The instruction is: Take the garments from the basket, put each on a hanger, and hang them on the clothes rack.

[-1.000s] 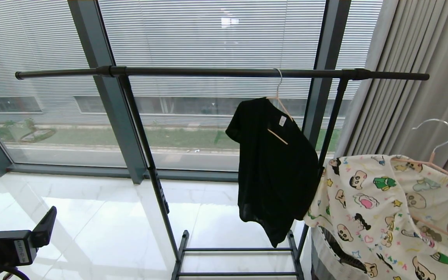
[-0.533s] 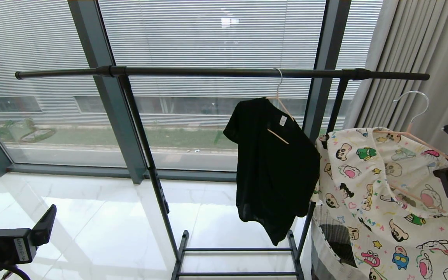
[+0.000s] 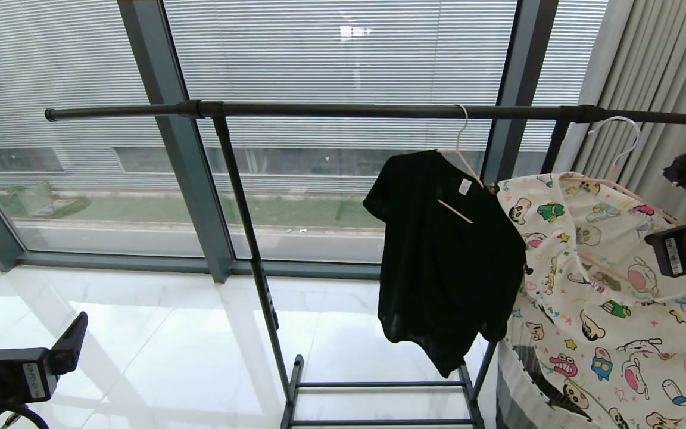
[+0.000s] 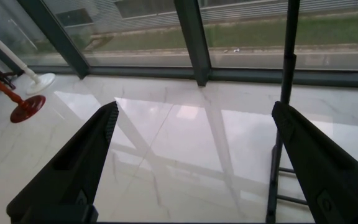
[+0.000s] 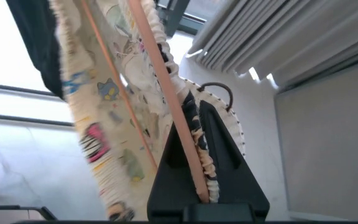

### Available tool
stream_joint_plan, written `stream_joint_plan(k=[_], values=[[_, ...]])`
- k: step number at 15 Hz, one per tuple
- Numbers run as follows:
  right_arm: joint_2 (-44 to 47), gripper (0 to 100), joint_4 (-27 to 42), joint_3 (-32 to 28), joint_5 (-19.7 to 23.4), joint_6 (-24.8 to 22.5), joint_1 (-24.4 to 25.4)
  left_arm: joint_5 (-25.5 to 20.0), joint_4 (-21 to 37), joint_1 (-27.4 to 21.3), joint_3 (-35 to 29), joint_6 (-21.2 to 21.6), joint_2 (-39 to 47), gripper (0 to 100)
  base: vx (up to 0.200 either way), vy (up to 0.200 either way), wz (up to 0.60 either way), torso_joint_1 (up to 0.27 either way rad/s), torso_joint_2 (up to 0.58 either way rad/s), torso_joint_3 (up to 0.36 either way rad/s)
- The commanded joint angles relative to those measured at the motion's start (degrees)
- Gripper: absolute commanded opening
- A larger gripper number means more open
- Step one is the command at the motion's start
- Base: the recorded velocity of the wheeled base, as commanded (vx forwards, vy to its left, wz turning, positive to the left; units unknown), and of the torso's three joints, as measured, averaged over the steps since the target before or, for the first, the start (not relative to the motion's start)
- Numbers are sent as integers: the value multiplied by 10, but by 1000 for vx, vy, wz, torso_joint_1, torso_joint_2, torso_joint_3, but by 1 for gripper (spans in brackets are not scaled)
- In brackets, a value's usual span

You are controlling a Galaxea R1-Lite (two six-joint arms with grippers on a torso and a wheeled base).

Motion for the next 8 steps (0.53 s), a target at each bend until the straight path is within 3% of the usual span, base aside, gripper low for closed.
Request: stream_joint_plan(k=[1, 8], values=[[1, 0, -1, -5, 0, 1, 0, -1, 0, 0, -2, -1, 1, 100, 0, 0, 0, 0, 0, 0], [1, 0, -2, -7, -28, 26, -6, 0, 0, -2, -3, 11, -2, 100, 0, 0, 0, 0, 0, 0]])
